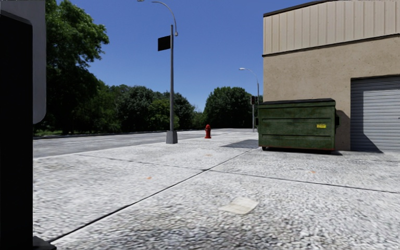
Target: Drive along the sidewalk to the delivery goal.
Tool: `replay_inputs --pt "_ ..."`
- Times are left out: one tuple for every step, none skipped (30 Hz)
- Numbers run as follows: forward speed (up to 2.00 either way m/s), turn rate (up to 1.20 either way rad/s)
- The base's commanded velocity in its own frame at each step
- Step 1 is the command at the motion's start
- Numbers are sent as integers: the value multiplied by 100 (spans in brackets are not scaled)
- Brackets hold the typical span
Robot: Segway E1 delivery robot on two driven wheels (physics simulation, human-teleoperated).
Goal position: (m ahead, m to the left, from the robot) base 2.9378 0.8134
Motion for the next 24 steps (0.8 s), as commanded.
replay_inputs --pt "123 38" --pt "122 42" --pt "122 42" --pt "122 45" --pt "122 46" --pt "122 42" --pt "122 42" --pt "121 38" --pt "121 37" --pt "121 39" --pt "121 39" --pt "120 40" --pt "118 41" --pt "117 41" --pt "117 41" --pt "117 41" --pt "117 33" --pt "117 0" --pt "117 0" --pt "117 0" --pt "117 0" --pt "117 0" --pt "117 0" --pt "117 0"
